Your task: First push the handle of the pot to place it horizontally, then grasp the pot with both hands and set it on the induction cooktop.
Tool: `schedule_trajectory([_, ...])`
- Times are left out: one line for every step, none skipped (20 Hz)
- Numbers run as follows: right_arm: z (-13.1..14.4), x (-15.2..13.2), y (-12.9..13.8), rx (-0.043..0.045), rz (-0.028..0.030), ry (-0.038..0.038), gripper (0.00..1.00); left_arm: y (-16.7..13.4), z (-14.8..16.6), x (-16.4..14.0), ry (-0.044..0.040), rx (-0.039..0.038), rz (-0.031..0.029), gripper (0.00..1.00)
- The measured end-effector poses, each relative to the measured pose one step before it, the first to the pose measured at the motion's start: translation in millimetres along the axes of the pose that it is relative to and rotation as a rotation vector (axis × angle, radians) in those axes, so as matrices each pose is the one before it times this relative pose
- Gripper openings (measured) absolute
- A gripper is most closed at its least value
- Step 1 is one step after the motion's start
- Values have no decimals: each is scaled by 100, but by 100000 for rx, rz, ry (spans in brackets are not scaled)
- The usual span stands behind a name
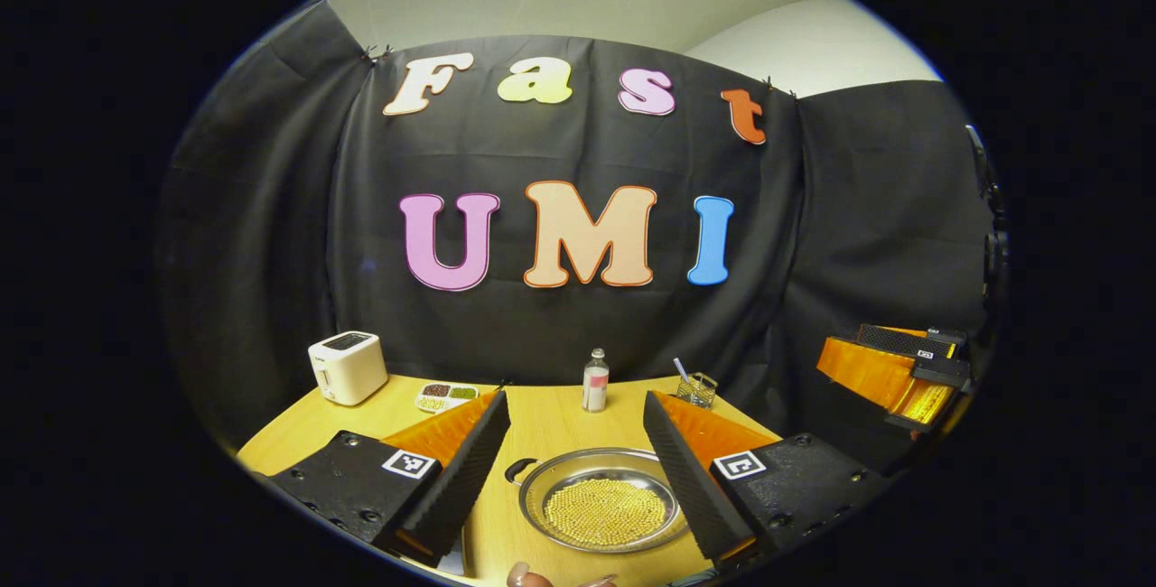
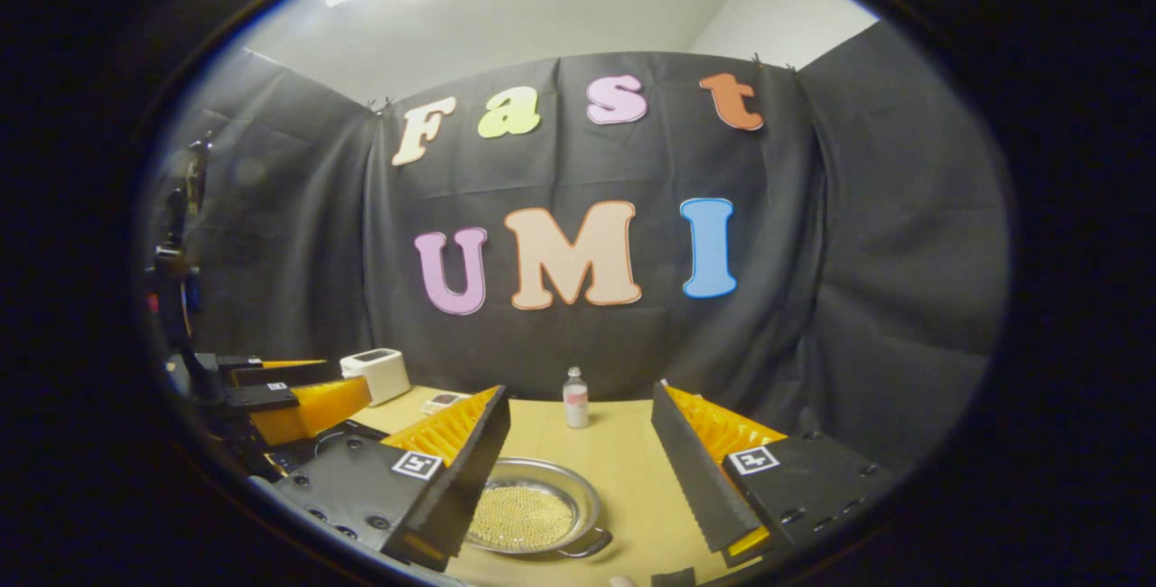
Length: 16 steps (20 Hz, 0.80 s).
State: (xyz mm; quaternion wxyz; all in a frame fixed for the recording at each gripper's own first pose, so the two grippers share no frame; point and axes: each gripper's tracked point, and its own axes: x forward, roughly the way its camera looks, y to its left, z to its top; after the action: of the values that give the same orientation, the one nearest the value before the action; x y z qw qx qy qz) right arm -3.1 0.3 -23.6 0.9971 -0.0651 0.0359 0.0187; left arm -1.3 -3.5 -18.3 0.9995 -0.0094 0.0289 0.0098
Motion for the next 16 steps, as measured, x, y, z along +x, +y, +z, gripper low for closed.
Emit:
schedule_trajectory([57,-76,11,-279,-427,-227,93,-26,25,4,154,298,-452,93])
schedule_trajectory([116,-77,140,-115,-85,-233,93,-68,-117,-43,162,126,-757,96])
schedule_trajectory([-96,-165,196,-58,-257,-75,93,-49,-30,-118,140,-37,-565,96])
schedule_trajectory([-53,-53,93,-248,-278,-25,93,42,-85,-39,123,67,-636,96])
schedule_trajectory([-132,-16,103,-212,-354,119,93,-33,-5,-74,30,151,-690,96])
schedule_trajectory([-62,-60,177,-68,-59,308,93,-9,-128,-79,45,297,-531,96])
schedule_trajectory([-318,-59,168,50,-138,524,93,82,178,-57,-511,178,-588,96])
schedule_trajectory([-158,-233,55,-255,-795,546,88,115,-144,-70,1,-48,-522,93])
schedule_trajectory([-194,-165,-1,-396,-874,528,80,70,16,-103,-163,-423,-646,93])
schedule_trajectory([-342,-295,112,-332,-339,911,84,3,-225,43,297,-552,-648,93])
schedule_trajectory([-441,386,-182,-104,-1846,446,74,234,-159,-135,542,-372,-167,96])
schedule_trajectory([154,-613,89,97,-637,219,64,235,-103,-93,273,-231,-117,96])
schedule_trajectory([-284,-120,312,147,-425,591,53,184,-77,-143,283,-132,-127,96])
schedule_trajectory([-308,20,215,28,112,1133,43,238,-141,-83,281,-109,-169,96])
schedule_trajectory([-490,-46,144,-232,-283,1379,43,192,-208,27,662,-106,-13,96])
schedule_trajectory([-434,363,9,-909,-1000,929,43,252,-228,-71,584,-167,18,96])
